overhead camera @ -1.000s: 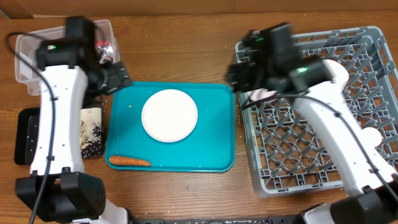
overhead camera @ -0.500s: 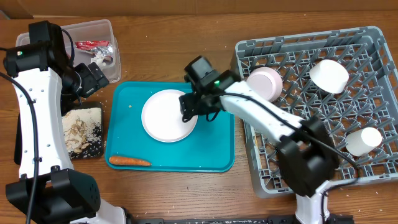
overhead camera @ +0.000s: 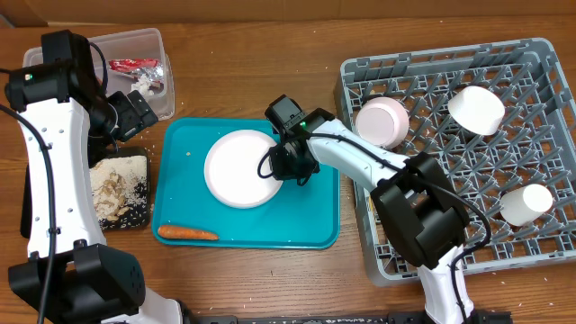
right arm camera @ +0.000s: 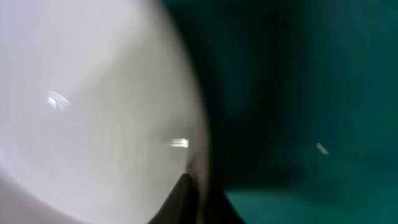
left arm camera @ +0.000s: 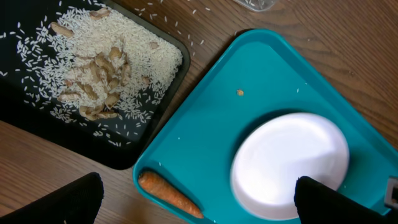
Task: Sort waste into correct bins and load items into the dishwasher
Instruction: 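Grasp the white plate on the teal tray with the right gripper, then carry the plate into the dish rack and stand it upright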
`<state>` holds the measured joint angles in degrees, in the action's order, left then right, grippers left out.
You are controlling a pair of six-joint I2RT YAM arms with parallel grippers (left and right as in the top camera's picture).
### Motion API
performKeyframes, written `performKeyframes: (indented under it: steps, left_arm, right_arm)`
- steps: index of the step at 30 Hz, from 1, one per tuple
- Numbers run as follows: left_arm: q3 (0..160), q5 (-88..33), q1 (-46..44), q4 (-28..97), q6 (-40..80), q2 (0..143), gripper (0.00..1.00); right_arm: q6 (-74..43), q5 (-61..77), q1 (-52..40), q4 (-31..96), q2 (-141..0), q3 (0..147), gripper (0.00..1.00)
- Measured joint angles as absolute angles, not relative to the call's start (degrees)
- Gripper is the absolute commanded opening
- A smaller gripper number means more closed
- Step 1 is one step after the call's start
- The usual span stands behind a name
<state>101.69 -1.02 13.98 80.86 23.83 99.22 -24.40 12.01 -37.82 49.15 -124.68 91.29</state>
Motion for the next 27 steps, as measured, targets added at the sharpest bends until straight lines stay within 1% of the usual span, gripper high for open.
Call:
performKeyframes:
  steps: [4,7,11,15,18,21,22,23,24,27]
  left_arm:
    - [101.7,-1.0,14.0,81.0,23.8,99.2,1.0]
    - [101.7,-1.0,14.0,81.0,23.8,99.2,1.0]
    - [101.7,-1.0,14.0,81.0,23.8,99.2,1.0]
    - [101.7,-1.0,14.0,81.0,23.6,99.2,1.0]
    - [101.7,-1.0,14.0,81.0,23.6,99.2,1.0]
    - [101.7,-1.0,14.0,81.0,23.6,99.2,1.0]
    - [101.7,-1.0,14.0,81.0,23.6,99.2,1.0]
    - [101.7,-1.0,14.0,80.9,23.6,99.2,1.0]
    - [101.7,-1.0,14.0,80.8,23.6,99.2,1.0]
    - [101.7,-1.0,14.0,80.7,23.6,99.2,1.0]
  right_arm:
    - [-24.2,12.5,-36.9,51.2,-124.7,91.8,0.04]
    - [-24.0,11.3,-34.6,55.4,-124.6,93.7,0.04]
    - [-23.0,6.7,-28.9,61.5,-122.8,99.4,0.04]
    - [-20.1,-1.7,-22.1,65.2,-116.3,106.8,0.04]
    - [-17.8,-13.5,-17.6,66.1,-107.5,110.4,0.04]
    - [-19.1,-32.5,-16.8,71.8,-102.0,111.5,0.04]
    - [-20.4,-38.4,-16.7,74.0,-101.2,111.6,0.04]
    - [-21.1,-40.5,-16.6,74.7,-101.1,111.6,0.04]
    - [-23.5,-49.8,-16.4,77.4,-100.9,111.5,0.04]
    - [-27.6,-59.4,-15.9,78.7,-101.7,109.6,0.04]
